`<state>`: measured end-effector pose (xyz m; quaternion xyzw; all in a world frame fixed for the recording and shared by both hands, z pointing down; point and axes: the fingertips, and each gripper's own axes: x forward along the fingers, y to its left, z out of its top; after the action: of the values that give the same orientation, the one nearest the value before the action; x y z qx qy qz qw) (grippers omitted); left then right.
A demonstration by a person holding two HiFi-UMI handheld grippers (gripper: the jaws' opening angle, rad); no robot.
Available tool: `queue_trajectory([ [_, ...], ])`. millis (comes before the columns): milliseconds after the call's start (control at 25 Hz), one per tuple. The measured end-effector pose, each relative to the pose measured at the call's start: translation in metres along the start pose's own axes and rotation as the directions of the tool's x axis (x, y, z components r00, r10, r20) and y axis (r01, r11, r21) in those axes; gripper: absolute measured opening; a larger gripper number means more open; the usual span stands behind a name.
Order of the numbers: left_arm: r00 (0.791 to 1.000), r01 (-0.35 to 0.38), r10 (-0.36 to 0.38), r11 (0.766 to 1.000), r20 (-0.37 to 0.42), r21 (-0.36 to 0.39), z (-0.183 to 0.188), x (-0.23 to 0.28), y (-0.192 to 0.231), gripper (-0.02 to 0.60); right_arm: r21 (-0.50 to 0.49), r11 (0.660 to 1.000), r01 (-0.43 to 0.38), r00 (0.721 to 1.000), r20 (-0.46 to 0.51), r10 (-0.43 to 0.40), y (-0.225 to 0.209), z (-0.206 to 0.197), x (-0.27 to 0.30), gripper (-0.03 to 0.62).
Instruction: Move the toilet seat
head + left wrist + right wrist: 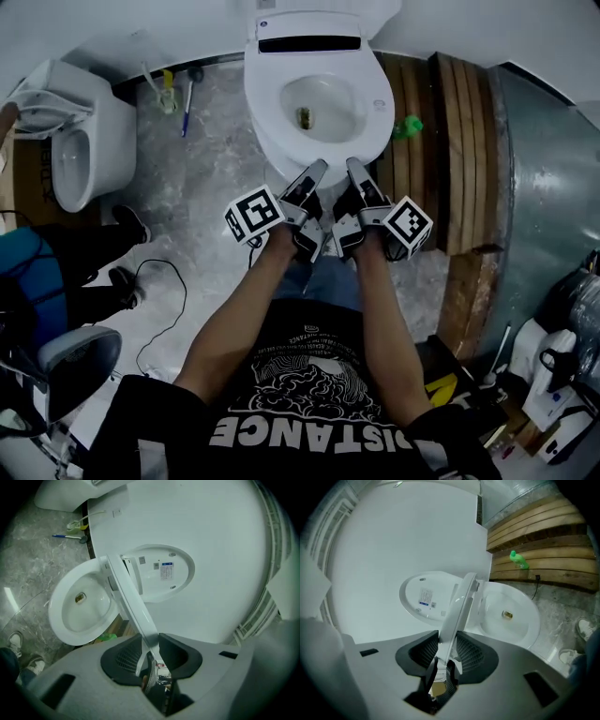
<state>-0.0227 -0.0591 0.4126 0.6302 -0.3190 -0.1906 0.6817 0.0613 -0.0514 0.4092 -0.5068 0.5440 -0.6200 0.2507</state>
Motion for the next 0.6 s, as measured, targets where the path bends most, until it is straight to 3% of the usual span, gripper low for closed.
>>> queue_trajectory([
  [320, 0.999, 0.024, -0.025, 0.999, 0.033, 0.043, 0.008, 0.003, -0.031, 0.117, -0.048, 0.998, -0.037, 0.999, -0.007, 0.037, 0.03, 0.01, -0.002, 0.123],
  [600, 0.997, 0.06, -0.063, 0.996, 0.05, 0.067, 0.023, 0.014, -0.058, 0.12, -0.07, 0.99, -0.125, 0.991, -0.057, 0.121, 0.058, 0.023, 0.009, 0.12],
])
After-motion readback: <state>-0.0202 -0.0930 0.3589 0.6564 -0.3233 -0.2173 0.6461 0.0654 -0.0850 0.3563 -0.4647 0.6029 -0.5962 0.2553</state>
